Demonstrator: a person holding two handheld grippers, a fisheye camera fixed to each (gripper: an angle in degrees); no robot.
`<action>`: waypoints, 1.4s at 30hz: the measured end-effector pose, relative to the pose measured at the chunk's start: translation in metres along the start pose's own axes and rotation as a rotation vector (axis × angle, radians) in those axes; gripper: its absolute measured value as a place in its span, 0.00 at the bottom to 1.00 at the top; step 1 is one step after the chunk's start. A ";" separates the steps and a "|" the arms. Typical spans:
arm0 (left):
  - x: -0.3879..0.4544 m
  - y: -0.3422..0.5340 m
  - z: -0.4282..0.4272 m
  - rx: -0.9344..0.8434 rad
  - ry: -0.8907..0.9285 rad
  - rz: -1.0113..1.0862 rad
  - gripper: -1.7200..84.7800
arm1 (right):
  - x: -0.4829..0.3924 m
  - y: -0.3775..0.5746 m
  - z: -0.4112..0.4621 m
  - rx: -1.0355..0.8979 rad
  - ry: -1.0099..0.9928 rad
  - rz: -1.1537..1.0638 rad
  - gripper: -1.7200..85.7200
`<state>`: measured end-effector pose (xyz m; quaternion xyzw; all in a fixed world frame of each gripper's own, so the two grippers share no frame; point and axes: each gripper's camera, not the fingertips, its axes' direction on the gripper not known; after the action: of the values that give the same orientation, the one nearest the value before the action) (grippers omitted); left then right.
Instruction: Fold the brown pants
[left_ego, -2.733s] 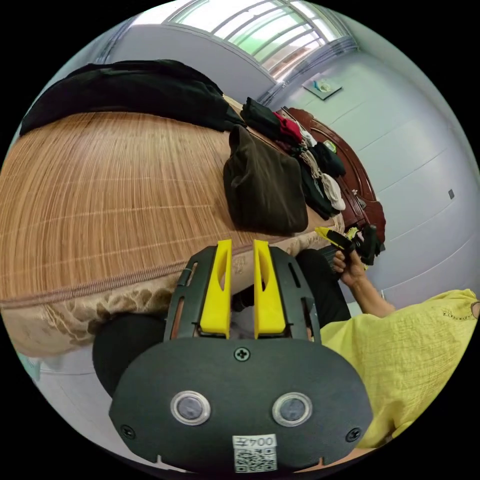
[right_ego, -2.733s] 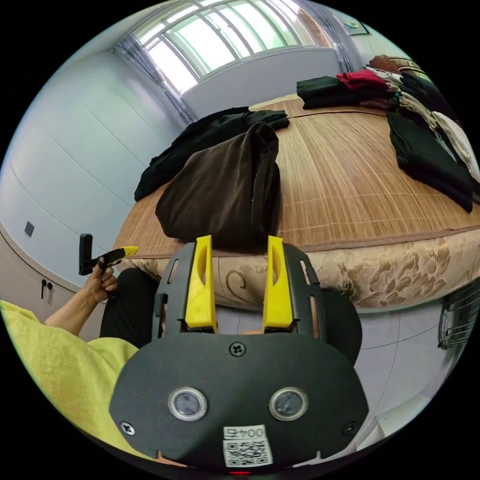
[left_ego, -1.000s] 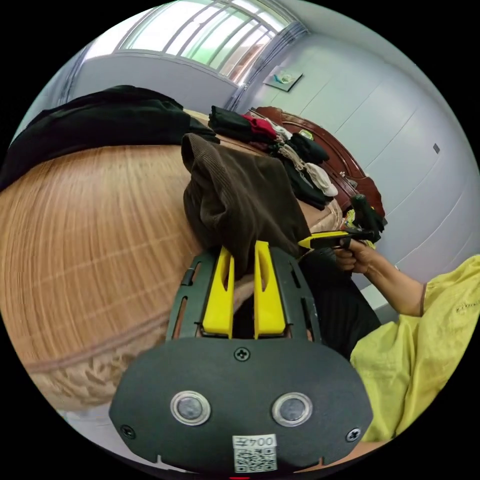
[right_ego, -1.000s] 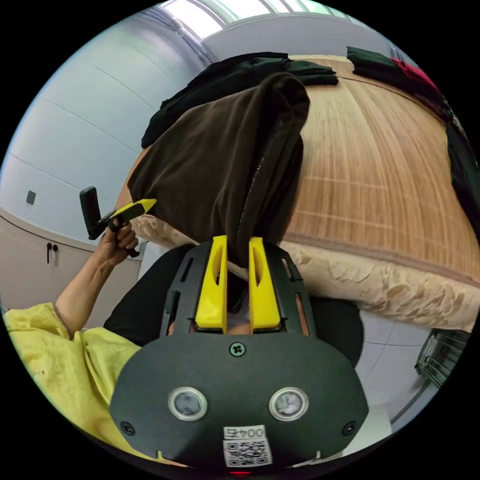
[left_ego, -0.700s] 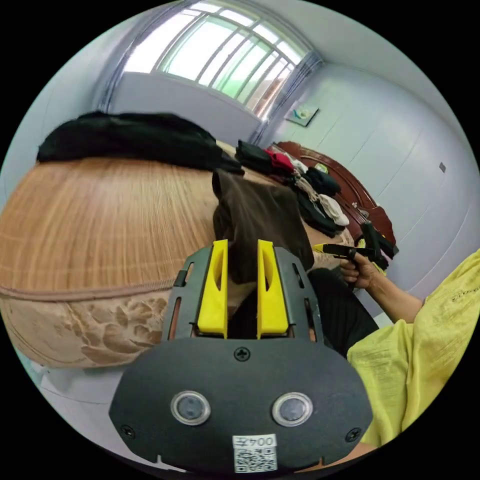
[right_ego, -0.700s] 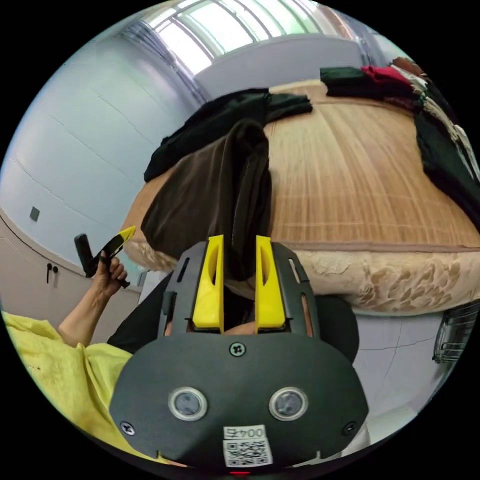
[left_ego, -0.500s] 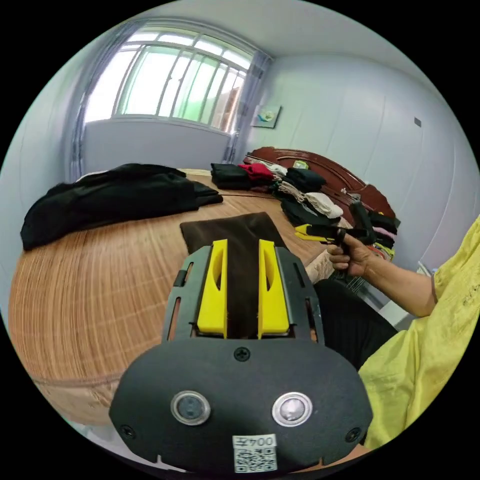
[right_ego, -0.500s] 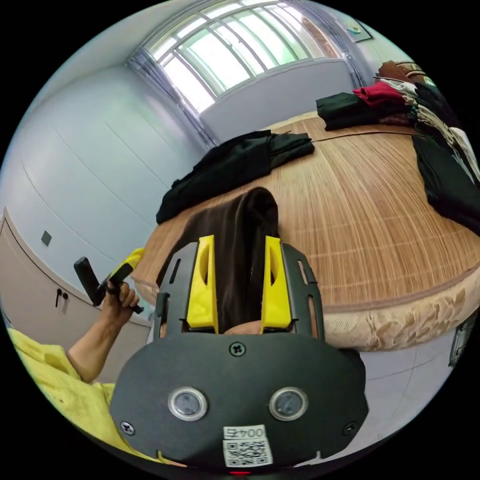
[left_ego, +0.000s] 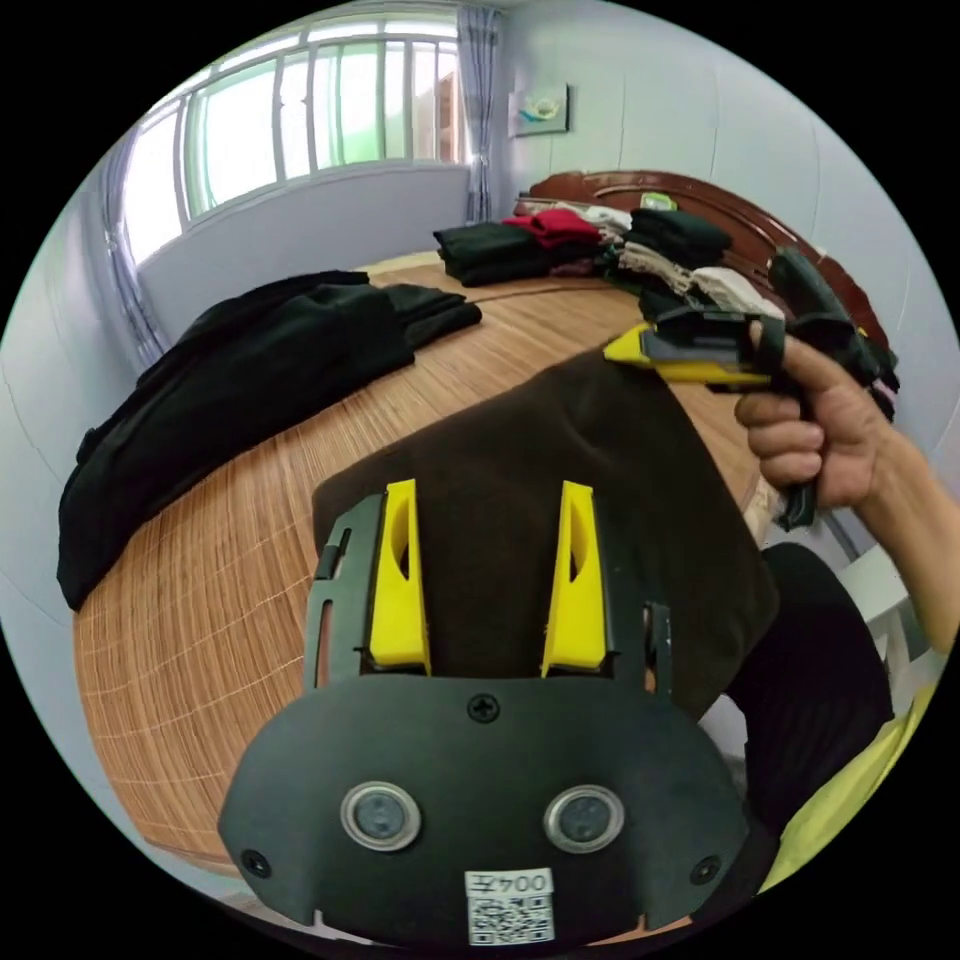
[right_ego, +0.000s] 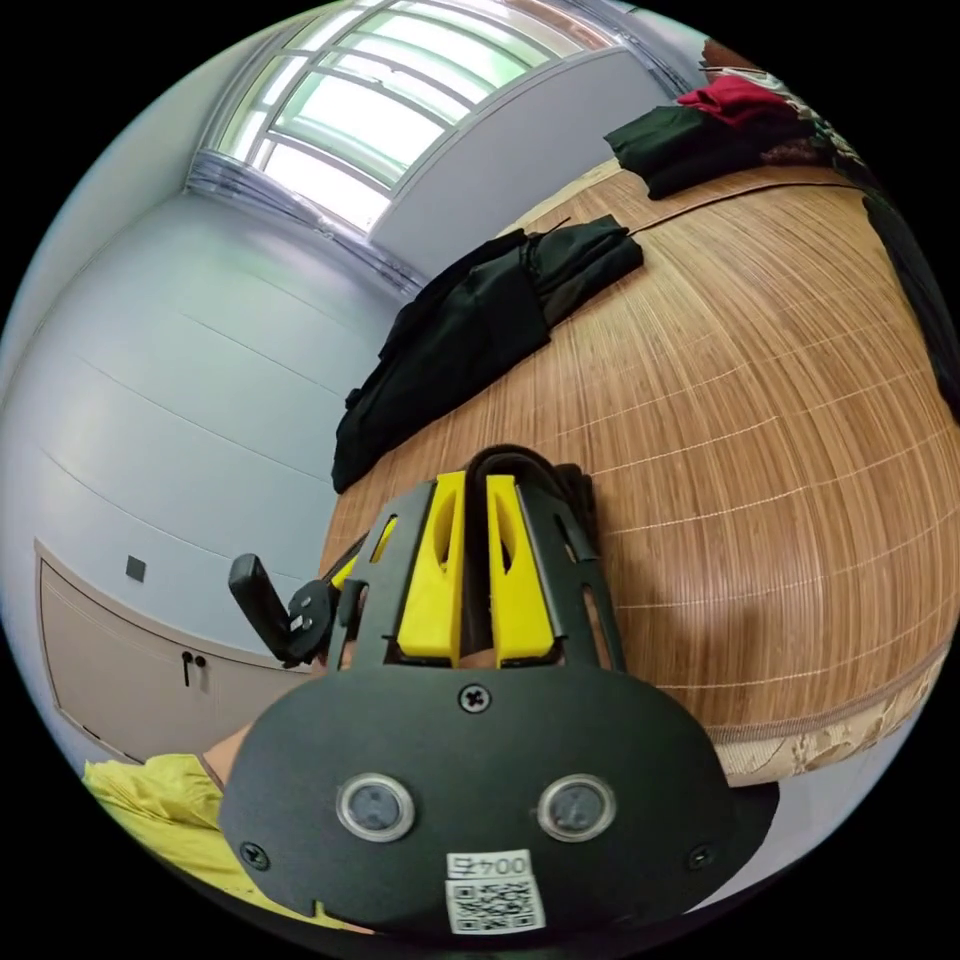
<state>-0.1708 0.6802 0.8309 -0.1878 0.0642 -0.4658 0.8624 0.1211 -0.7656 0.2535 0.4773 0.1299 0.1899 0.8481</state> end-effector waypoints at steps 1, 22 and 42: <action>0.007 -0.004 0.006 -0.025 -0.009 0.029 0.23 | 0.001 -0.005 0.002 -0.013 0.000 0.000 0.07; 0.034 -0.046 0.018 -0.057 -0.053 0.061 0.25 | -0.013 0.091 -0.035 0.052 -0.065 -0.214 0.16; -0.021 -0.078 0.052 -0.100 0.015 -0.165 0.23 | -0.086 0.187 0.048 -0.077 0.451 -0.561 0.12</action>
<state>-0.2288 0.6729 0.9072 -0.2320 0.0782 -0.5326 0.8102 0.0266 -0.7521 0.4418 0.3369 0.4324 0.0553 0.8346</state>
